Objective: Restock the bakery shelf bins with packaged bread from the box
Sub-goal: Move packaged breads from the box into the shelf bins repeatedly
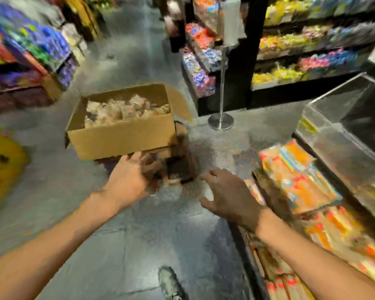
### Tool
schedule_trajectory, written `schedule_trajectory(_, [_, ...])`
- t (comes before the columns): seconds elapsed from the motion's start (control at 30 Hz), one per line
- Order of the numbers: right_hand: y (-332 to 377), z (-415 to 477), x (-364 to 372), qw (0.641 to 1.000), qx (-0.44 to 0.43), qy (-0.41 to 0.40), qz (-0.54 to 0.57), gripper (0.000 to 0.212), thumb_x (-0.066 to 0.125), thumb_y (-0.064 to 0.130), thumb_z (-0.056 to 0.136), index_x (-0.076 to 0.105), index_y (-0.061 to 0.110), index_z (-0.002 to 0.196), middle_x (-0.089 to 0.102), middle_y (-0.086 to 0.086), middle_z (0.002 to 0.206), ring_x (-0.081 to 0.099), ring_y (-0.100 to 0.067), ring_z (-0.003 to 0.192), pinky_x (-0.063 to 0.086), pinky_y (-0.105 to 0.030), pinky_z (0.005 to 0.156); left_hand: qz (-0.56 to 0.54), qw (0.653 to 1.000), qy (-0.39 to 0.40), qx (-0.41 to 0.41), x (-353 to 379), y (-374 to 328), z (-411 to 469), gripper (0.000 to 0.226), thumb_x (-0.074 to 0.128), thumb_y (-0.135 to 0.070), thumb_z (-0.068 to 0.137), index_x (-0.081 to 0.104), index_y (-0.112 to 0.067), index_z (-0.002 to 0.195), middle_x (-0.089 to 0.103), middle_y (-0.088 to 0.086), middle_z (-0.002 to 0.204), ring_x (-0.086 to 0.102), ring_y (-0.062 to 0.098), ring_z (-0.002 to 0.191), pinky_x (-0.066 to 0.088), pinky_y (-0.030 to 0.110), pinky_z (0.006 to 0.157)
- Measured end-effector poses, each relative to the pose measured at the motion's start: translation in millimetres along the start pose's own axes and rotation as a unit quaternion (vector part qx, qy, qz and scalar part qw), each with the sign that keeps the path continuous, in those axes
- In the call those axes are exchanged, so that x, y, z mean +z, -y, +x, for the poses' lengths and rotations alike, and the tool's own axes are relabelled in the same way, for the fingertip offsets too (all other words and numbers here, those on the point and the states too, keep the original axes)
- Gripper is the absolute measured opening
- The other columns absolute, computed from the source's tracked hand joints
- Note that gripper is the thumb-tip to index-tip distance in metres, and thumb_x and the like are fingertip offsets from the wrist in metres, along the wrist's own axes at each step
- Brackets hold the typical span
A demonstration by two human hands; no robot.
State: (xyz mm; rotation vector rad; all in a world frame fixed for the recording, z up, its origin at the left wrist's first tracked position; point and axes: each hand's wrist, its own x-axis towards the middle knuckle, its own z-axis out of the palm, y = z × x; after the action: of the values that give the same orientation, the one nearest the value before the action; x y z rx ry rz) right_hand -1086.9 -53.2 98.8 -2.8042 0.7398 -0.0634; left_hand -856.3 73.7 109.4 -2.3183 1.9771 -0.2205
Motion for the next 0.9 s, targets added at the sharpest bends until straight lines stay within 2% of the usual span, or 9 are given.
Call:
schedule_trajectory(0.07, [32.1, 68.8, 8.6, 1.000, -0.023, 0.004, -0.003, 0.053, 0.043, 0.047, 0.085, 0.059, 0.018, 0.126, 0.058, -0.009, 0.120, 0.057, -0.033, 0.109, 0.047, -0.040, 0.085, 0.028, 1.000, 0.004, -0.014, 14.6, 64.0, -0.6, 0.037, 0.061, -0.046, 0.073, 0.066, -0.022, 0.101, 0.068, 0.006, 0.094, 0.061, 0.032, 0.079, 0.040, 0.036, 0.060])
schedule_trajectory(0.13, [60.5, 134.0, 16.9, 0.999, -0.044, -0.006, 0.001, 0.059, 0.035, 0.048, 0.074, 0.066, 0.015, 0.112, 0.063, -0.012, 0.105, 0.063, -0.037, 0.092, 0.051, -0.044, 0.074, 0.015, 0.999, -0.007, -0.044, 23.2, 119.6, 6.6, 0.037, 0.051, -0.046, 0.075, 0.069, -0.021, 0.095, 0.067, 0.005, 0.089, 0.061, 0.032, 0.076, 0.045, 0.037, 0.057])
schedule_trajectory(0.23, [91.0, 224.1, 25.7, 0.999, -0.040, 0.012, -0.007, 0.040, 0.059, 0.036, 0.074, 0.064, 0.014, 0.107, 0.062, -0.011, 0.100, 0.064, -0.037, 0.086, 0.051, -0.041, 0.062, 0.016, 0.997, 0.016, -0.078, 36.0, 191.3, 33.8, 0.035, 0.051, -0.042, 0.078, 0.069, -0.019, 0.098, 0.065, 0.007, 0.087, 0.063, 0.034, 0.081, 0.047, 0.040, 0.060])
schedule_trajectory(0.3, [104.6, 273.8, 31.7, 0.998, -0.047, 0.031, -0.003, 0.042, 0.061, 0.036, 0.079, 0.059, 0.016, 0.116, 0.058, -0.010, 0.111, 0.061, -0.036, 0.100, 0.055, -0.044, 0.072, 0.000, 0.992, 0.054, -0.115, 41.3, 230.2, 56.4, 0.036, 0.059, -0.040, 0.086, 0.064, -0.021, 0.116, 0.065, 0.006, 0.105, 0.061, 0.034, 0.100, 0.047, 0.042, 0.073])
schedule_trajectory(0.4, [114.9, 339.1, 35.5, 0.996, -0.032, 0.078, 0.002, 0.050, 0.058, 0.038, 0.088, 0.047, 0.020, 0.133, 0.051, -0.006, 0.129, 0.056, -0.029, 0.115, 0.052, -0.044, 0.090, -0.025, 0.980, 0.100, -0.169, 63.1, 282.8, 94.7, 0.044, 0.055, -0.042, 0.095, 0.047, -0.026, 0.135, 0.055, 0.003, 0.129, 0.053, 0.029, 0.120, 0.044, 0.039, 0.086])
schedule_trajectory(0.53, [107.8, 420.9, 47.8, 0.993, -0.013, 0.118, 0.005, 0.062, 0.057, 0.040, 0.092, 0.036, 0.023, 0.147, 0.047, -0.003, 0.140, 0.053, -0.023, 0.120, 0.046, -0.040, 0.100, -0.046, 0.972, 0.122, -0.198, 104.6, 338.3, 147.3, 0.045, 0.053, -0.040, 0.098, 0.043, -0.023, 0.138, 0.052, 0.007, 0.134, 0.051, 0.030, 0.123, 0.048, 0.043, 0.093])
schedule_trajectory(0.73, [68.5, 570.4, 90.8, 0.986, 0.006, 0.158, 0.050, 0.060, 0.058, 0.041, 0.095, 0.038, 0.018, 0.146, 0.045, -0.006, 0.146, 0.049, -0.025, 0.130, 0.043, -0.044, 0.108, -0.073, 0.958, 0.151, -0.233, 173.7, 414.4, 239.5, 0.051, 0.042, -0.057, 0.099, 0.043, -0.021, 0.136, 0.054, 0.008, 0.129, 0.056, 0.030, 0.116, 0.050, 0.044, 0.088])
schedule_trajectory(0.8, [49.6, 623.6, 109.2, 0.984, 0.016, 0.172, 0.043, 0.055, 0.055, 0.043, 0.097, 0.040, 0.018, 0.144, 0.045, -0.007, 0.147, 0.046, -0.026, 0.133, 0.041, -0.044, 0.109, -0.099, 0.943, 0.185, -0.259, 198.6, 440.1, 272.9, 0.058, 0.037, -0.063, 0.098, 0.042, -0.021, 0.137, 0.054, 0.008, 0.129, 0.057, 0.030, 0.115, 0.051, 0.041, 0.084])
schedule_trajectory(0.9, [25.0, 694.6, 135.0, 0.978, 0.038, 0.200, 0.050, 0.057, 0.055, 0.048, 0.096, 0.041, 0.018, 0.144, 0.046, -0.007, 0.146, 0.048, -0.028, 0.130, 0.042, -0.042, 0.105, -0.108, 0.922, 0.251, -0.274, 239.6, 476.1, 314.4, 0.069, 0.035, -0.072, 0.093, 0.039, -0.022, 0.141, 0.053, 0.009, 0.135, 0.056, 0.031, 0.118, 0.048, 0.044, 0.093])
